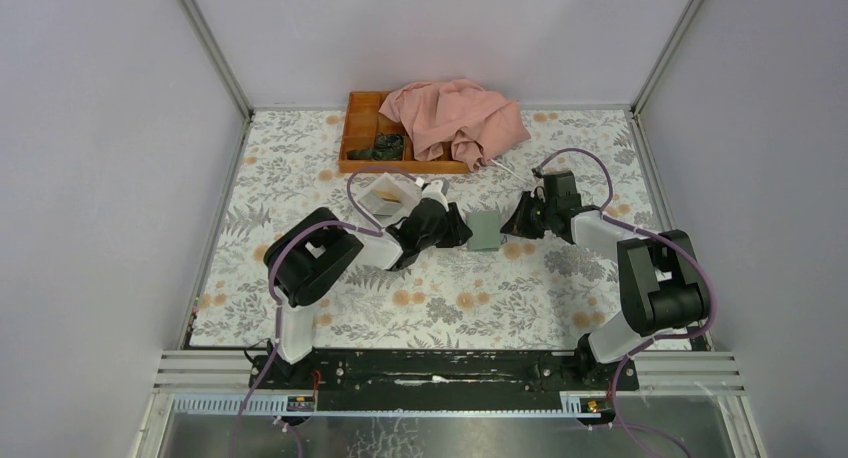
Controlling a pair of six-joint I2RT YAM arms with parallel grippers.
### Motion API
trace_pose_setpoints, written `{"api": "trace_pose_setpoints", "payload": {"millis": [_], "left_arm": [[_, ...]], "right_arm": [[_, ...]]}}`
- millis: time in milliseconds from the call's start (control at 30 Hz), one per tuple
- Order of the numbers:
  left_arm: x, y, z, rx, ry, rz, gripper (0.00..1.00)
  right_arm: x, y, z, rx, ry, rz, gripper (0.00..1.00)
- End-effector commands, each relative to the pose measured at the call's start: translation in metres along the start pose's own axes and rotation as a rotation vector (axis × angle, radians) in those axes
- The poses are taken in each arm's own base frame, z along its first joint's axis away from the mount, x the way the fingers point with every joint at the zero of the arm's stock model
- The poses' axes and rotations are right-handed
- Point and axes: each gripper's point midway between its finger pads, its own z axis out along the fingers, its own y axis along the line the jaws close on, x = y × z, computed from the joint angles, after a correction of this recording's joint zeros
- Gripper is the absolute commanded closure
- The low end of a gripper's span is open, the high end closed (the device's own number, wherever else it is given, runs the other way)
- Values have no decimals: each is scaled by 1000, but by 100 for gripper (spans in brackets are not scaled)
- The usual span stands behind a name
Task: Put the credit cards into the card holder
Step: Open the card holder at the center of the board.
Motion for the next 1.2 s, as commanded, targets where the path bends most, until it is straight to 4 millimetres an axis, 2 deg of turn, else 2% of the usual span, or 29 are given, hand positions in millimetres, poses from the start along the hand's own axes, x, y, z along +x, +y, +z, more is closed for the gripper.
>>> {"api": "trace_pose_setpoints", "payload": {"millis": [0, 267, 800, 1167], "left_arm": [[81, 79, -17, -241, 237, 23, 57], [83, 76, -21, -220, 232, 5, 57], [88, 59, -25, -64, 220, -105, 57], [87, 49, -28, 39, 198, -194, 62]], "right_arm": [[-13, 17, -7, -77, -48, -15, 100], [-8, 21, -5, -115, -47, 0, 100], [-7, 32, -5, -177, -59, 15, 100], [-2, 36, 1, -219, -53, 29, 100]]}}
